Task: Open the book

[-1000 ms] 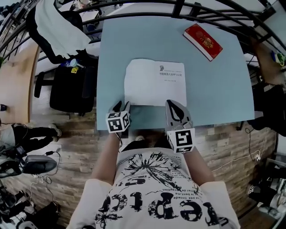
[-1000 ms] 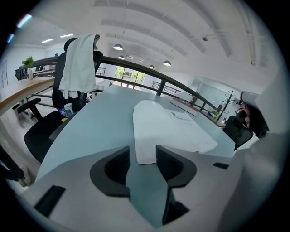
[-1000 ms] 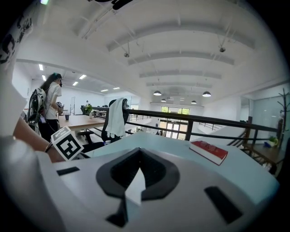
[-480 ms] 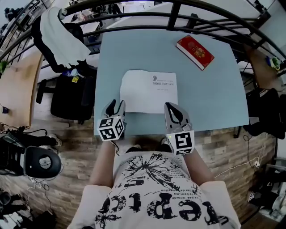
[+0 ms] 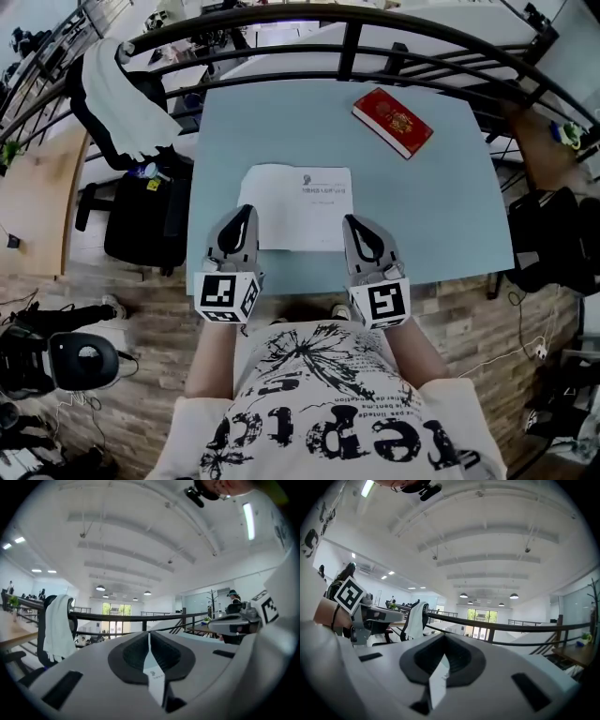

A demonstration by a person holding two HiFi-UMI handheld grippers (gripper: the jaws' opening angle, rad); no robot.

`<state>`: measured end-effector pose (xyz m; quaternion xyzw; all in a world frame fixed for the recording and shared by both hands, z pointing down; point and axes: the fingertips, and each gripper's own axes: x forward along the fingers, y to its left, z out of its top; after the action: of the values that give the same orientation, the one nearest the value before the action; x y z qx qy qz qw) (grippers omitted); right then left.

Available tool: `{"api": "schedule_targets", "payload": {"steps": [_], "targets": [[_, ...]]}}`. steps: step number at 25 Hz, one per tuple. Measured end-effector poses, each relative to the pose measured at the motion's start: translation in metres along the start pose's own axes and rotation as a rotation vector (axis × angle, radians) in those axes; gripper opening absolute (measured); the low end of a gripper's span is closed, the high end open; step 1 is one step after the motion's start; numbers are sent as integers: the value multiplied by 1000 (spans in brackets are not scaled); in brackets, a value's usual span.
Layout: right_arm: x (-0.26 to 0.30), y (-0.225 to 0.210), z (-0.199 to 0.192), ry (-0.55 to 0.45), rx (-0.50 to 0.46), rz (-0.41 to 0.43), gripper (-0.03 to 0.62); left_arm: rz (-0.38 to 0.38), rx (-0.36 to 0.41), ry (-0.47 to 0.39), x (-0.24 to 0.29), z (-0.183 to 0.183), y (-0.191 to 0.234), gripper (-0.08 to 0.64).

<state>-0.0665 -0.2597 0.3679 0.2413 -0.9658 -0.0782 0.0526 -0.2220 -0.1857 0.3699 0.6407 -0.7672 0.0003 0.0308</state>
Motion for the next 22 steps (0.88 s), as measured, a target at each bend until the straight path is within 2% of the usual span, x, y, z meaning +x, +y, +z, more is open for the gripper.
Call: {"api": "schedule_targets", "payload": {"steps": [2,6,22], "targets": [[-4,-7,3,-4,-7,-1,10,-27,42,-44,0,14,-17,25],[-11,-17,18,-32,-14,5,9,-61,73,-78,0,29,-42,22],[-20,-30,11,-15,11,-1,9,-86,40,-73,-2,28,-67,20]]}}
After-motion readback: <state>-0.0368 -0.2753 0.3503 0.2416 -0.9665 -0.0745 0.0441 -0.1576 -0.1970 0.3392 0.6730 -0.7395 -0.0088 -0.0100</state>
